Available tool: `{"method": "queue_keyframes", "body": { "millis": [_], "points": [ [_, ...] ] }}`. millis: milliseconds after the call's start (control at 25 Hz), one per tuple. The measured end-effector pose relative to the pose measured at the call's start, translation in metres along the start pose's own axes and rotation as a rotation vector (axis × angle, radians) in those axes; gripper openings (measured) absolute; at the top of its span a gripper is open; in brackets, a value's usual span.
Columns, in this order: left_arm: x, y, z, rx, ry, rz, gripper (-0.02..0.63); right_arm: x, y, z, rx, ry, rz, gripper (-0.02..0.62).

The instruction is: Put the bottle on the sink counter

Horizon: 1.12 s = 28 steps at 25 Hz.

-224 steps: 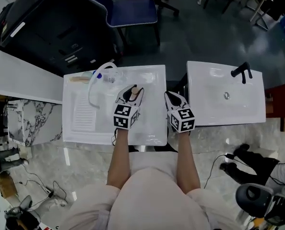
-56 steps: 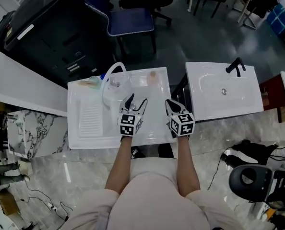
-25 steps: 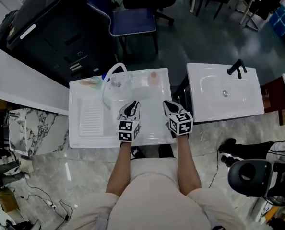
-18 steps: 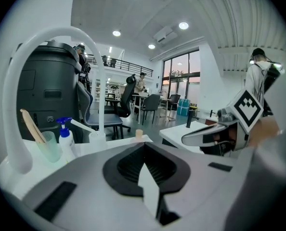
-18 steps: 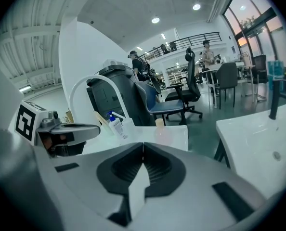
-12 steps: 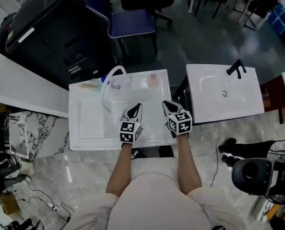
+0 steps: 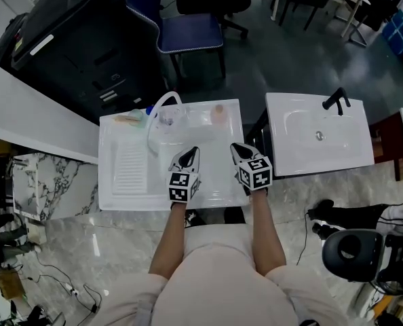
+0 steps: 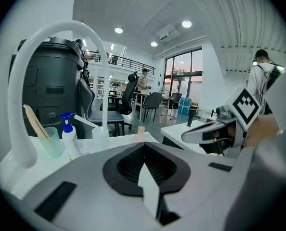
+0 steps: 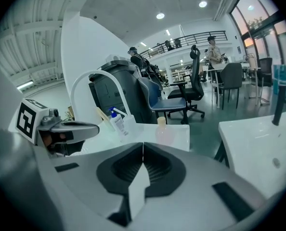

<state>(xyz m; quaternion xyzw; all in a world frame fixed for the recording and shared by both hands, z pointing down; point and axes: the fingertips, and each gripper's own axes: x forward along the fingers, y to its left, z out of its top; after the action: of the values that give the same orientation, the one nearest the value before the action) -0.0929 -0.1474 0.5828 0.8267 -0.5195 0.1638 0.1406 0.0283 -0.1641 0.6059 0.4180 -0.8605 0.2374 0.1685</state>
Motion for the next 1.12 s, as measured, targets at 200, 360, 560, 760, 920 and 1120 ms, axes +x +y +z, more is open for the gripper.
{"method": "queue_keyframes", "body": {
  "millis": [200, 360, 560, 760, 920, 1120],
  "points": [
    [-0.0055, 0.0021, 0.0023, -0.003, -0.006, 0.005, 0.006, 0.0004, 0.006, -0.0046, 0.01, 0.003, 0.003, 0.006],
    [-0.0092, 0.0017, -0.0011, -0.011, 0.002, -0.001, 0.006, -0.0005, 0.0069, -0.0055, 0.005, 0.006, -0.003, 0.006],
    [-0.0086, 0.001, -0.006, -0.024, 0.005, 0.001, 0.006, -0.0034, 0.0026, -0.0051, 0.0, -0.002, -0.016, 0.006],
    [-0.0065, 0.0001, -0.0048, -0.019, 0.006, 0.0, 0.006, -0.0027, 0.0022, -0.007, -0.01, 0.001, -0.016, 0.006],
    [-0.0059, 0.0021, -0.0057, -0.014, 0.013, -0.006, 0.006, -0.0015, 0.0035, -0.0038, -0.02, -0.004, -0.023, 0.005],
    [-0.0058, 0.0039, -0.0055, -0.009, 0.012, -0.01, 0.006, -0.001, 0.0029, -0.0042, -0.013, -0.006, -0.025, 0.005]
  ]
}}
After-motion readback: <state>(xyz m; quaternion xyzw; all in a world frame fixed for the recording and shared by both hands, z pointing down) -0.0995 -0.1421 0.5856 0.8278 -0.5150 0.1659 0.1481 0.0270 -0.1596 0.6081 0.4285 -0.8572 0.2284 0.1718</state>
